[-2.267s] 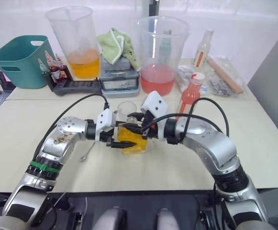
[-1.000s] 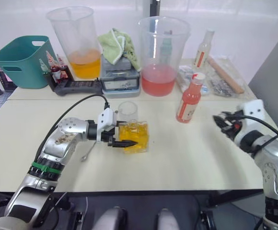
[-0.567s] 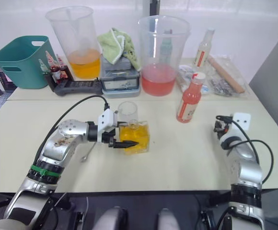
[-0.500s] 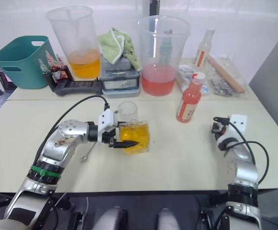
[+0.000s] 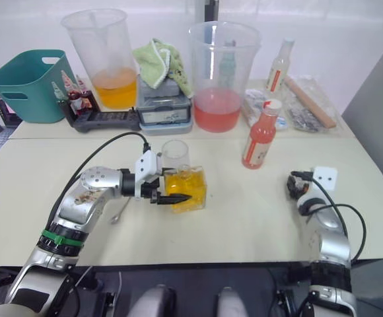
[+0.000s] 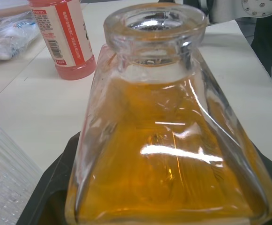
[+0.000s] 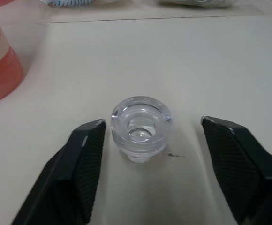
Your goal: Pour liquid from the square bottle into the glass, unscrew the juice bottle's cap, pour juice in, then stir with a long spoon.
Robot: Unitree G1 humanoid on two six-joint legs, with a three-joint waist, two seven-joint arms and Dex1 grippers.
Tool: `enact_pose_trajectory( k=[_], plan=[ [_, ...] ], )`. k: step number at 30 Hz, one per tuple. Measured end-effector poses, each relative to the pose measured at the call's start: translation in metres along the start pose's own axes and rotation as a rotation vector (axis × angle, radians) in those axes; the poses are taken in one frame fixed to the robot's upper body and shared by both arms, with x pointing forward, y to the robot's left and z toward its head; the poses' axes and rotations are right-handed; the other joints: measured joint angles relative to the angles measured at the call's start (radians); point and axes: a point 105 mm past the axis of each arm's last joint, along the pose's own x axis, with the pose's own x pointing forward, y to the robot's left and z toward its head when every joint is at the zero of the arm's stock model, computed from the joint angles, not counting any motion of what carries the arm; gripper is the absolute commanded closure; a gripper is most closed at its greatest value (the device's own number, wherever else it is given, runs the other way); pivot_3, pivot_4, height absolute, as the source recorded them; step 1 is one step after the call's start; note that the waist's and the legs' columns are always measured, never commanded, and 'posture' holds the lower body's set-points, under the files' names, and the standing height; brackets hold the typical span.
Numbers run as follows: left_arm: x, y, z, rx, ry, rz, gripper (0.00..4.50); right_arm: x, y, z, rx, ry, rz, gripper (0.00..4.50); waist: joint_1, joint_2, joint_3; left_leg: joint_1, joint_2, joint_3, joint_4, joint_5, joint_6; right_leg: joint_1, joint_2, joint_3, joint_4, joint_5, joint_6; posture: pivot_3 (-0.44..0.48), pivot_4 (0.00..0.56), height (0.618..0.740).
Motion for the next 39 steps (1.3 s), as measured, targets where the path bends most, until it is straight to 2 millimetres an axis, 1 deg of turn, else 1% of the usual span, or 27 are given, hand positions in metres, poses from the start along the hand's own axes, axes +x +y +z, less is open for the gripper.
enact_pose_trajectory(
  k=[4, 8, 9, 10, 11, 13, 15, 17, 20, 21, 23, 24, 26, 28, 34, 37, 39],
  plan=[
    [0.0, 0.0, 0.0, -0.006, -0.002, 0.0, 1.66, -0.008, -0.002, 0.026, -0.035, -0.075, 0.033, 0.02, 0.001, 0.002, 0.0, 0.0, 0.0, 0.0, 0.0, 0.0, 0.0, 0.0, 0.0, 0.0, 0.0, 0.0, 0.0, 0.0, 0.15, 0.74],
    [0.0, 0.0, 0.0, -0.013, -0.003, -0.002, 1.66, -0.024, -0.011, 0.072, -0.106, -0.143, 0.134, 0.02, 0.0, 0.003, 0.001, 0.0, -0.001, 0.0, 0.0, 0.0, 0.0, 0.0, -0.001, 0.0, -0.001, 0.0, 0.001, 0.0, 0.15, 0.74],
    [-0.001, 0.0, 0.0, -0.014, -0.002, -0.004, 1.66, -0.029, -0.01, 0.081, -0.133, -0.148, 0.19, 0.02, 0.0, 0.003, 0.001, 0.0, -0.001, 0.0, 0.0, 0.0, 0.0, 0.0, 0.0, 0.0, -0.001, 0.0, 0.001, 0.0, 0.15, 0.74],
    [-0.001, 0.0, 0.0, -0.014, -0.003, -0.005, 1.66, -0.035, -0.005, 0.086, -0.167, -0.142, 0.255, 0.02, 0.0, 0.003, 0.001, 0.0, -0.001, 0.0, 0.0, 0.0, 0.0, 0.0, 0.0, 0.0, -0.001, 0.0, 0.001, 0.0, 0.15, 0.74],
    [-0.001, -0.001, 0.0, -0.016, -0.004, -0.008, 1.66, -0.046, 0.005, 0.09, -0.219, -0.12, 0.373, 0.02, 0.0, 0.003, 0.001, -0.001, 0.0, 0.0, 0.0, 0.0, 0.0, 0.0, 0.001, -0.001, -0.002, 0.0, 0.001, 0.0, 0.15, 0.74],
    [-0.003, -0.001, 0.0, -0.023, -0.006, -0.011, 1.66, -0.063, 0.024, 0.092, -0.252, -0.087, 0.547, 0.02, -0.001, 0.003, 0.001, -0.001, 0.001, 0.0, 0.0, 0.0, 0.001, 0.001, 0.001, -0.001, -0.003, 0.0, 0.001, 0.0, 0.15, 0.74],
    [-0.004, -0.001, 0.0, -0.038, -0.01, -0.013, 1.66, -0.086, 0.047, 0.091, -0.254, -0.038, 0.745, 0.02, -0.002, 0.003, 0.001, -0.001, 0.002, 0.0, 0.0, 0.0, 0.001, 0.001, 0.001, 0.0, -0.004, 0.0, 0.001, 0.0, 0.15, 0.74],
    [-0.006, -0.003, 0.0, -0.048, -0.006, -0.013, 1.66, -0.102, 0.061, 0.094, -0.258, -0.012, 0.87, 0.02, -0.004, 0.003, 0.001, -0.001, 0.002, 0.0, 0.0, 0.0, 0.001, 0.001, 0.001, 0.0, -0.004, 0.0, 0.001, 0.0, 0.15, 0.74],
    [-0.01, -0.011, 0.002, -0.075, -0.008, -0.025, 1.66, -0.12, 0.078, 0.099, -0.26, 0.004, 1.008, 0.02, -0.003, 0.003, 0.002, -0.001, 0.003, 0.0, 0.0, 0.0, 0.001, 0.001, 0.001, 0.0, -0.004, 0.0, 0.001, 0.0, 0.15, 0.74],
    [-0.011, -0.014, 0.004, -0.087, -0.008, -0.031, 1.66, -0.128, 0.087, 0.101, -0.255, -0.003, 1.066, 0.02, -0.001, 0.003, 0.002, -0.002, 0.003, 0.0, 0.0, 0.0, 0.001, 0.001, 0.001, 0.0, -0.004, 0.0, 0.001, 0.0, 0.15, 0.74],
    [-0.016, -0.016, 0.011, -0.091, -0.015, -0.029, 1.66, -0.137, 0.098, 0.103, -0.249, -0.005, 1.136, 0.02, -0.001, 0.003, 0.002, -0.002, 0.003, 0.0, 0.0, 0.0, 0.001, 0.001, 0.001, 0.0, -0.005, 0.0, 0.001, 0.0, 0.15, 0.74],
    [-0.021, -0.017, 0.015, -0.087, -0.019, -0.019, 1.66, -0.141, 0.103, 0.104, -0.244, -0.004, 1.171, 0.02, -0.001, 0.002, 0.002, -0.002, 0.003, 0.0, 0.0, 0.0, 0.001, 0.001, 0.001, 0.0, -0.006, 0.0, 0.001, 0.0, 0.15, 0.74],
    [-0.034, -0.016, 0.023, -0.069, -0.014, 0.007, 1.66, -0.146, 0.109, 0.106, -0.238, -0.002, 1.218, 0.02, -0.003, 0.002, 0.002, -0.002, 0.004, 0.0, 0.0, 0.0, 0.001, 0.001, 0.002, 0.0, -0.006, 0.0, 0.001, 0.0, 0.15, 0.74],
    [-0.051, -0.017, 0.03, -0.066, -0.005, 0.05, 1.66, -0.148, 0.112, 0.105, -0.226, 0.005, 1.251, 0.02, -0.003, 0.002, 0.002, -0.002, 0.005, 0.0, 0.0, 0.0, 0.001, 0.0, 0.003, 0.0, -0.006, 0.0, 0.001, 0.0, 0.15, 0.74],
    [-0.09, -0.018, 0.036, -0.112, 0.03, 0.15, 1.66, -0.145, 0.116, 0.101, -0.209, 0.021, 1.299, 0.02, 0.001, 0.001, 0.003, -0.002, 0.005, 0.0, 0.0, 0.0, 0.001, 0.001, 0.003, -0.001, -0.008, 0.0, 0.001, 0.0, 0.15, 0.74],
    [-0.113, -0.005, 0.04, -0.098, 0.059, 0.256, 1.66, -0.141, 0.117, 0.097, -0.199, 0.022, 1.308, 0.02, 0.005, 0.001, 0.003, -0.002, 0.005, 0.0, 0.0, 0.0, 0.001, 0.001, 0.003, -0.001, -0.008, 0.0, 0.001, 0.0, 0.15, 0.74],
    [-0.126, 0.009, 0.041, -0.088, 0.059, 0.343, 1.66, -0.141, 0.12, 0.095, -0.186, 0.015, 1.317, 0.02, 0.006, 0.001, 0.003, -0.002, 0.005, 0.0, 0.0, 0.0, 0.001, 0.001, 0.003, -0.001, -0.008, 0.0, 0.001, 0.0, 0.15, 0.74]
  ],
)
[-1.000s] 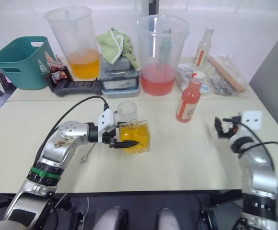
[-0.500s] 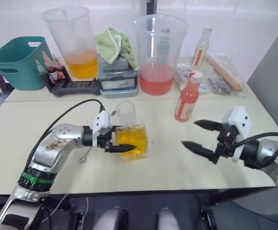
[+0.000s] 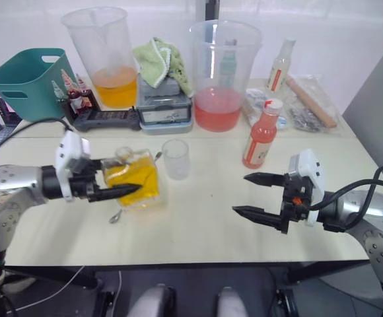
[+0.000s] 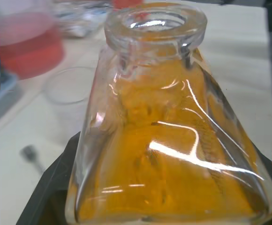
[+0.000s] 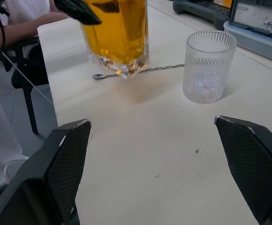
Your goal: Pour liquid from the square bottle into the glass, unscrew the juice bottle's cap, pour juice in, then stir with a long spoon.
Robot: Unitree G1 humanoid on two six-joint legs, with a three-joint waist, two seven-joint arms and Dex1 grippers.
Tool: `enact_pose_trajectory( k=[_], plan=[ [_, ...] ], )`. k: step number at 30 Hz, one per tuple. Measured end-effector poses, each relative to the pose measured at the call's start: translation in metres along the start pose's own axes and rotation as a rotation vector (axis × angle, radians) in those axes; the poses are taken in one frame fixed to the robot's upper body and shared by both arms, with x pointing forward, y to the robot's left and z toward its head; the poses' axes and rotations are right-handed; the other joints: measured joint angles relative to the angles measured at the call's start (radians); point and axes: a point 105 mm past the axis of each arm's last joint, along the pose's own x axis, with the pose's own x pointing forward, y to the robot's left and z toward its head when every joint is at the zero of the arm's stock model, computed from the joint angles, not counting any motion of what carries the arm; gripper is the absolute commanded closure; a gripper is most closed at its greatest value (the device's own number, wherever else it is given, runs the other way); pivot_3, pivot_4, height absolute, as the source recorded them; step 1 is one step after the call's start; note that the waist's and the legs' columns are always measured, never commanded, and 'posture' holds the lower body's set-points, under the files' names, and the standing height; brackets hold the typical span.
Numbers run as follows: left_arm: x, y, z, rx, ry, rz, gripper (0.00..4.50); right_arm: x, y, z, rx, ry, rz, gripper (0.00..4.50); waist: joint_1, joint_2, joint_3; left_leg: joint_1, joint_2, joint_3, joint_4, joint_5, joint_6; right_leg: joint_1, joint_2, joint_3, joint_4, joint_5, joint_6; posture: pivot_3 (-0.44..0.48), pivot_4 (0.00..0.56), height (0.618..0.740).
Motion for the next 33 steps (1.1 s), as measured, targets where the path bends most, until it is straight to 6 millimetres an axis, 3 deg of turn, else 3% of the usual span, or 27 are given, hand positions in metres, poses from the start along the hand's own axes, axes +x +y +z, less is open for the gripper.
enact_pose_trajectory(
  k=[4, 7, 15, 21, 25, 33],
  plan=[
    [-0.011, 0.05, -0.003, 0.031, 0.017, 0.23, 1.66, 0.008, 0.002, -0.003, 0.003, -0.011, 0.018, 0.02, 0.001, -0.001, 0.0, 0.0, 0.0, 0.0, 0.0, 0.0, 0.0, 0.0, 0.001, 0.0, 0.0, 0.0, 0.0, 0.0, 0.15, 0.74],
    [-0.012, 0.069, -0.004, 0.079, 0.033, 0.297, 1.66, 0.01, 0.001, -0.001, -0.003, -0.023, 0.008, 0.02, 0.003, -0.001, 0.001, -0.004, 0.0, -0.001, 0.0, 0.0, 0.0, -0.003, 0.001, -0.001, -0.001, 0.001, 0.0, 0.0, 0.15, 0.74],
    [0.026, 0.111, -0.01, 0.194, 0.094, 0.408, 1.66, 0.016, 0.001, -0.001, -0.001, -0.034, -0.037, 0.02, 0.017, -0.004, 0.002, -0.006, -0.004, -0.001, 0.001, 0.0, 0.0, -0.004, 0.0, -0.002, -0.001, 0.001, 0.001, 0.0, 0.15, 0.74],
    [0.064, 0.113, -0.022, 0.196, 0.087, 0.378, 1.66, 0.023, 0.0, 0.002, 0.004, -0.079, -0.112, 0.02, 0.017, -0.006, 0.003, -0.009, -0.004, -0.001, 0.001, 0.0, 0.0, -0.007, 0.0, -0.002, 0.002, 0.002, 0.001, 0.0, 0.15, 0.74],
    [0.078, 0.109, -0.028, 0.203, 0.094, 0.351, 1.66, 0.025, 0.001, 0.001, 0.01, -0.074, -0.145, 0.02, 0.011, -0.008, 0.004, -0.015, -0.005, -0.001, 0.002, 0.0, -0.001, -0.018, -0.001, 0.0, 0.011, 0.002, 0.0, 0.0, 0.15, 0.74],
    [0.109, 0.095, -0.024, 0.293, 0.107, 0.303, 1.66, 0.028, 0.003, 0.001, 0.039, -0.078, -0.193, 0.02, 0.006, -0.009, 0.004, -0.015, -0.007, -0.001, 0.003, 0.001, -0.001, -0.018, -0.001, -0.001, 0.013, 0.002, 0.0, 0.0, 0.15, 0.74]
  ],
)
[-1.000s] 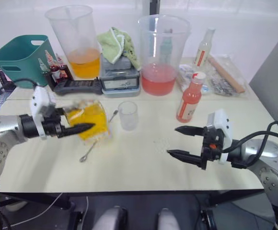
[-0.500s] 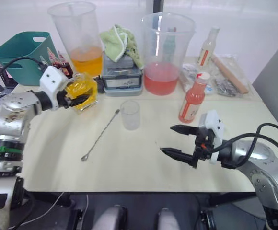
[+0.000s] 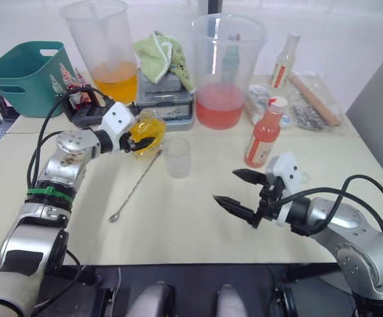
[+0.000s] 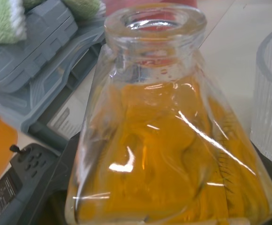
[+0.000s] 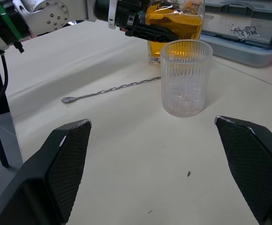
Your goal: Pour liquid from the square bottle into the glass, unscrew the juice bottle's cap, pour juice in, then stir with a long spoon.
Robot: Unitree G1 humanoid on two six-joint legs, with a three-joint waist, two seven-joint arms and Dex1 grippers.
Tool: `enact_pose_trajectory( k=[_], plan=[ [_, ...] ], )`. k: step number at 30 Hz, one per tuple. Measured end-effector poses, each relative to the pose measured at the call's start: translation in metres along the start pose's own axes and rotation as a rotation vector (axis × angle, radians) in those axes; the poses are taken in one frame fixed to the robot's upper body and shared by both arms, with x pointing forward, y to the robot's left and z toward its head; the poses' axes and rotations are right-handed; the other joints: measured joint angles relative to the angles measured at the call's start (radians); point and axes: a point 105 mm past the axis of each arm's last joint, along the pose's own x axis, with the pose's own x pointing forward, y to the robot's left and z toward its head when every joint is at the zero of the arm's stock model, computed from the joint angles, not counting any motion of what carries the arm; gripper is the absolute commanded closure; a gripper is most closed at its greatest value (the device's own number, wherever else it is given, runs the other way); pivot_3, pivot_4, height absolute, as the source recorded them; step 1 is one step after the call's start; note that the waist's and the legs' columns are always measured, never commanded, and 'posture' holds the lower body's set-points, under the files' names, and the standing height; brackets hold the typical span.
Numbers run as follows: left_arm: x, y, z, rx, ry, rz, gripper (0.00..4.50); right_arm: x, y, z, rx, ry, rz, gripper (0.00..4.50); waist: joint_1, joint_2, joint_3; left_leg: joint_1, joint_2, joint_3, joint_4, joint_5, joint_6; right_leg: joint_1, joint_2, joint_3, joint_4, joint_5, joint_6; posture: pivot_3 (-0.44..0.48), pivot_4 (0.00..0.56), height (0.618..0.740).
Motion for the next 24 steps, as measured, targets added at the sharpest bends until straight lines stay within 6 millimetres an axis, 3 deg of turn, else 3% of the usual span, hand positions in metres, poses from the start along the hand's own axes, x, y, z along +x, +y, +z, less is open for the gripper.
enact_pose_trajectory(
  k=[10, 17, 24],
  plan=[
    [0.007, -0.003, 0.012, 0.211, -0.043, 0.064, 1.66, 0.001, 0.001, 0.002, 0.001, -0.002, -0.026, 0.02, -0.011, 0.0, 0.0, 0.0, -0.001, 0.0, 0.0, 0.0, 0.0, 0.0, 0.0, 0.0, 0.0, 0.0, 0.0, 0.0, 0.15, 0.74],
    [0.009, -0.007, 0.001, 0.257, -0.021, 0.054, 1.66, 0.0, 0.001, 0.002, -0.009, 0.012, -0.025, 0.02, -0.011, 0.0, 0.0, 0.0, -0.002, 0.0, 0.0, 0.0, 0.0, 0.0, -0.001, 0.0, 0.001, 0.0, 0.0, 0.0, 0.15, 0.74],
    [0.01, -0.008, 0.005, 0.352, -0.051, 0.084, 1.66, -0.002, 0.001, 0.002, -0.023, 0.028, -0.017, 0.02, -0.011, 0.0, 0.0, 0.0, -0.005, 0.0, 0.0, 0.0, 0.0, 0.0, -0.004, -0.001, 0.002, 0.0, 0.0, 0.0, 0.15, 0.74]
  ],
)
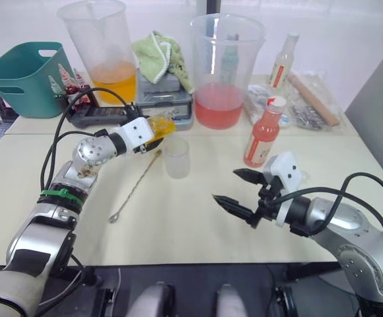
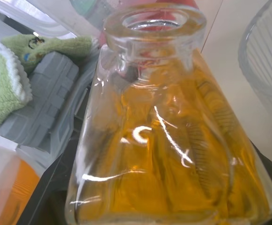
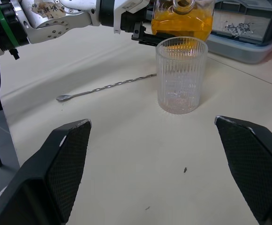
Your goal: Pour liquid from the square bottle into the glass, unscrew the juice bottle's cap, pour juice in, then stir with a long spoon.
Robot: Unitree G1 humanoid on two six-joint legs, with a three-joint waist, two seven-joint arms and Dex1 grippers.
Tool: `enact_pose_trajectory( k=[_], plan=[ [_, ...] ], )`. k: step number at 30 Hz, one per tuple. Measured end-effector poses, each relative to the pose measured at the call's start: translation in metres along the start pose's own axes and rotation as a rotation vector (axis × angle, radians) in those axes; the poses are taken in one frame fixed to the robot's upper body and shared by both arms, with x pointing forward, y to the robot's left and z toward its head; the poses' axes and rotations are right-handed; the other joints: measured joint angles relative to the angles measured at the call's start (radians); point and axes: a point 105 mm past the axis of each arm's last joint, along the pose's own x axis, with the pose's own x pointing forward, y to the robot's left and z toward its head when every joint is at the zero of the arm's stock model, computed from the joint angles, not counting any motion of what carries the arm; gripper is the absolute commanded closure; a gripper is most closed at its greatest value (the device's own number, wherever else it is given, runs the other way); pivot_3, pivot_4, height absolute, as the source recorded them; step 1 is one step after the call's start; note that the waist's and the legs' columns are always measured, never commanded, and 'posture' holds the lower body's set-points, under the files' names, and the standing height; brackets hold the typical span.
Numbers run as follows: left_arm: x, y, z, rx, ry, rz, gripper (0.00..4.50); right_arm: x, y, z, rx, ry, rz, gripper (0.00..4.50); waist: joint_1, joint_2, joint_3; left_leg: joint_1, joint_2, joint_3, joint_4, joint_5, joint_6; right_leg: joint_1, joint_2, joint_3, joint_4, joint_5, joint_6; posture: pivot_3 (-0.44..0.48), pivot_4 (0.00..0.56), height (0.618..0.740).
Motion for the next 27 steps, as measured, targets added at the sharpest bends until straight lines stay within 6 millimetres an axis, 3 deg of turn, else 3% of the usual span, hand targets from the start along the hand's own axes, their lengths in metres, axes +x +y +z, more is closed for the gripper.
enact_pose_trajectory(
  k=[27],
  plan=[
    [0.003, -0.0004, 0.0054, 0.327, -0.037, 0.083, 1.66, -0.0075, -0.0039, -0.0048, 0.002, 0.018, -0.023, 0.02, 0.0, 0.0, 0.0, 0.0, -0.003, 0.0, 0.001, 0.0, 0.0, 0.0, -0.002, 0.0, 0.002, 0.0, 0.0, 0.0, 0.15, 0.74]
  ],
)
